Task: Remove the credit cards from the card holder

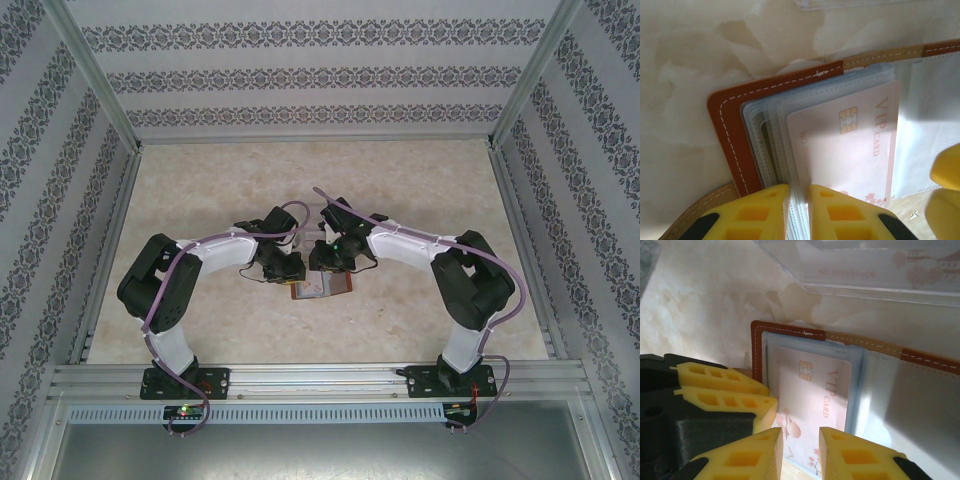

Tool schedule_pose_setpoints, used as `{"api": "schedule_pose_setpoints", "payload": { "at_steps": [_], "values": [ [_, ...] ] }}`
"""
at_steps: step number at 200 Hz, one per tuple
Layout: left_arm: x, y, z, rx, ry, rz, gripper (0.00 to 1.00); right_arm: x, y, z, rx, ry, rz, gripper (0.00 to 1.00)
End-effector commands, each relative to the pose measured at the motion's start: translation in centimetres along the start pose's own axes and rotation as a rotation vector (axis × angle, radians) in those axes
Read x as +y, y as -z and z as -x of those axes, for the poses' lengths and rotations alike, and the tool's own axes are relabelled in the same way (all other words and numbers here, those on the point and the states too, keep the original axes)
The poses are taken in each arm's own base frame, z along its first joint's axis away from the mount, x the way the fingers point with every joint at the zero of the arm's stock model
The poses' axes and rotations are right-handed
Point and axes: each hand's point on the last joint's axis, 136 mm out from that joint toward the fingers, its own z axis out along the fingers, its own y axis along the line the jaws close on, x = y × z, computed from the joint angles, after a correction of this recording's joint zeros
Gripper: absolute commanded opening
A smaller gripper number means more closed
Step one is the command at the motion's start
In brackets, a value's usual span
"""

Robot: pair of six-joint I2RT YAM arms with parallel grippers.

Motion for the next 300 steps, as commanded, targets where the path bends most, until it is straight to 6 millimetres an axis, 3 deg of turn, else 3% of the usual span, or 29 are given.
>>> {"api": "schedule_pose_setpoints", "payload": {
  "at_steps": [1, 145, 204, 300],
  "values": [
    [0.8, -0.7, -1.2, 0.032, -0.004, 0.028, 0.18, -0.3, -0.8, -0.3, 0.022, -0.023, 0.019, 0.26],
    [0.9, -0.7, -1.4, 0.033, 0.000, 0.027, 0.18, -2.6, -2.3, -1.1, 0.057, -0.036, -0.057, 0.27],
    [0.7, -0.4, -1.3, 0.030, -0.004, 0.023, 0.18, -4.0, -1.7, -1.2, 0.047, -0.027, -0.139, 0.28],
    [0.3, 0.2, -1.2, 0.020, -0.013, 0.019, 0.18, -3.4, 0.3, -0.8, 0.014, -0.003, -0.161, 0.29]
  ]
}}
